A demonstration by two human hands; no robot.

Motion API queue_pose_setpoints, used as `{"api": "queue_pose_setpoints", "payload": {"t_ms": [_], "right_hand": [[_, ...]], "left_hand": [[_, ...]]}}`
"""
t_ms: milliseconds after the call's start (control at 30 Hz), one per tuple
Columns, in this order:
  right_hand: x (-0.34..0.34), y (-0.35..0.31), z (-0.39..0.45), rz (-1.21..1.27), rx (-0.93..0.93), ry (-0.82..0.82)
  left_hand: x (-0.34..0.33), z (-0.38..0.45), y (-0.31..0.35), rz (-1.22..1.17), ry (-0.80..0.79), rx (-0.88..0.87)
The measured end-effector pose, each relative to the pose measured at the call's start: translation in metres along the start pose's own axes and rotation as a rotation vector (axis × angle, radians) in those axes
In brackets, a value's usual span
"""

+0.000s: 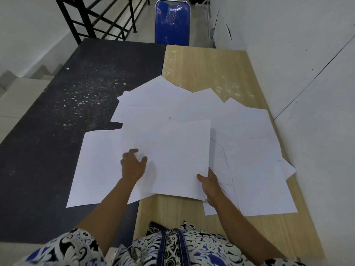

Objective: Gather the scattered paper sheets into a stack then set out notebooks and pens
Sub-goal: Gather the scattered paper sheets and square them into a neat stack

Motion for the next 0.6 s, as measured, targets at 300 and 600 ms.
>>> {"api": "queue_pose_setpoints", "payload": {"t_ms": [300,600], "right_hand": [[0.002,0.01,-0.003,-0.134,-0.028,-0.046],[0.002,0.014,-0.001,-0.162,-0.043,-0.042]], "left_hand": [[0.022,0.035,-0.032,0.223,0.032,0.35],[0.022,0.041,-0.024,-0.073,0.097,0.269]]}}
Point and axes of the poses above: each hand's wrist, its own z-axis towards the middle knuckle, its own x-axis out of the back of the hand, y = z × x, the point moved 9 cm from there along z, towards the middle knuckle, and after that the axes turned 6 degrees about y, right-handed, at the moved point
